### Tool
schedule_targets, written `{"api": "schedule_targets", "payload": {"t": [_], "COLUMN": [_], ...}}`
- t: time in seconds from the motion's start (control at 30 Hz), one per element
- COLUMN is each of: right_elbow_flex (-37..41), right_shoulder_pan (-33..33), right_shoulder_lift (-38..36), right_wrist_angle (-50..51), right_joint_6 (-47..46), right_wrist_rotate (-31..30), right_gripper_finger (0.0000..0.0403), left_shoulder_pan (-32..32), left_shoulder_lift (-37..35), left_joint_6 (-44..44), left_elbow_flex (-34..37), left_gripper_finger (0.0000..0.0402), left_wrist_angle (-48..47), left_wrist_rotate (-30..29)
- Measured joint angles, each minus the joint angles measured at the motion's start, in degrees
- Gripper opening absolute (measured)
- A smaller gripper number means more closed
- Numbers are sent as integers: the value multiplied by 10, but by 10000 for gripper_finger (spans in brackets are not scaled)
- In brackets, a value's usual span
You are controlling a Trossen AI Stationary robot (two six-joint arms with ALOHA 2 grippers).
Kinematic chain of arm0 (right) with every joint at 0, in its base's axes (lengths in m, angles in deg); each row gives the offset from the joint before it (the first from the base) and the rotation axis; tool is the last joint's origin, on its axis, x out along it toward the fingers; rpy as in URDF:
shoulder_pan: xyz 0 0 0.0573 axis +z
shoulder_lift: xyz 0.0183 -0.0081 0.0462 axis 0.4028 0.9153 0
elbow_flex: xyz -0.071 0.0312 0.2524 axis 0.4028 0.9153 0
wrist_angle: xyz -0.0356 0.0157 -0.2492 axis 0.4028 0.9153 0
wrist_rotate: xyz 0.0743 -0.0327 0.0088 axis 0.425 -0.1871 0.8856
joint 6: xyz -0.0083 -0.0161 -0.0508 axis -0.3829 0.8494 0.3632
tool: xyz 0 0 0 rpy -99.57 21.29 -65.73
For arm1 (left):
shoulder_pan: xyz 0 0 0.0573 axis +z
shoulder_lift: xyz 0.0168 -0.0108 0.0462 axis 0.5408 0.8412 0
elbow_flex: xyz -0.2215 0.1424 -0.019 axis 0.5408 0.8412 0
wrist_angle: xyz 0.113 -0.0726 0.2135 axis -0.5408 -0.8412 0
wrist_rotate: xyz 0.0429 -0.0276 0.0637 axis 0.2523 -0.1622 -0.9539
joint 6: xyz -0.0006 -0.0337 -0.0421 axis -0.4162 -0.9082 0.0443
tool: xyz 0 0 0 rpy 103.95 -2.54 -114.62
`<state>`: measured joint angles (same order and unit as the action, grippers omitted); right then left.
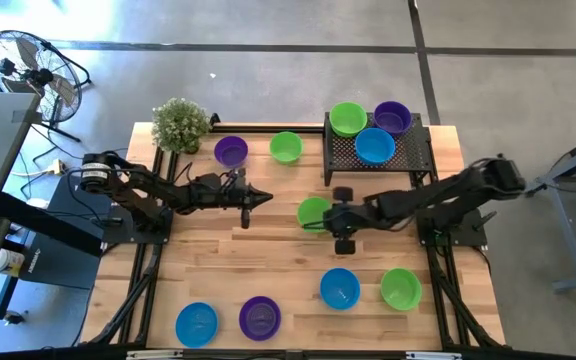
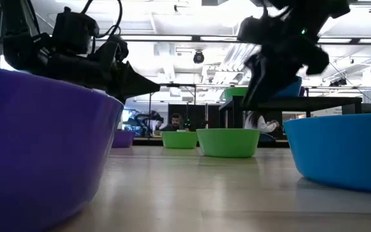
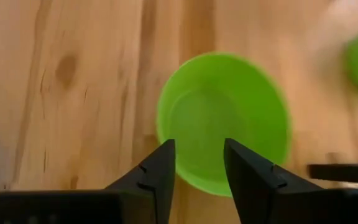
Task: Pick & Place Mini bowls
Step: Stack the green bowl on the other green bowl on the shelf
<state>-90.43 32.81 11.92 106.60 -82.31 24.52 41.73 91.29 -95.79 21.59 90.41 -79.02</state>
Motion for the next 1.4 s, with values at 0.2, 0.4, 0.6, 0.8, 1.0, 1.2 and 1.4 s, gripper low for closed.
{"api": "schedule_targets", "payload": {"t": [0.2, 0.4, 0.6, 0.8, 1.0, 1.2, 1.4], "right_elbow_flex": [-40, -48, -48, -48, -97, -222, -261], "right_shoulder_pan": [-2, -17, -33, -35, -34, -39, -47], "right_shoulder_lift": [74, 111, 127, 122, 76, 27, 32], "right_wrist_angle": [47, 58, 55, 51, 115, 226, 272], "right_joint_6": [47, 64, 79, 90, 70, 51, -15], "right_wrist_rotate": [36, 35, 51, 90, 123, 99, 94], "right_gripper_finger": [129, 113, 61, 7, 5, 5, 13], "left_shoulder_pan": [0, 0, 0, 0, 0, 0, 0], "left_shoulder_lift": [0, 0, 0, 0, 0, 0, 0], "left_joint_6": [-1, -1, -1, -1, -1, -1, -1], "left_elbow_flex": [0, 0, 0, 0, 0, 0, -1], "left_gripper_finger": [2, 2, 2, 2, 2, 2, 2], "left_wrist_angle": [-5, -5, -7, -9, -9, -9, -10], "left_wrist_rotate": [0, 0, 1, 1, 1, 1, 1]}}
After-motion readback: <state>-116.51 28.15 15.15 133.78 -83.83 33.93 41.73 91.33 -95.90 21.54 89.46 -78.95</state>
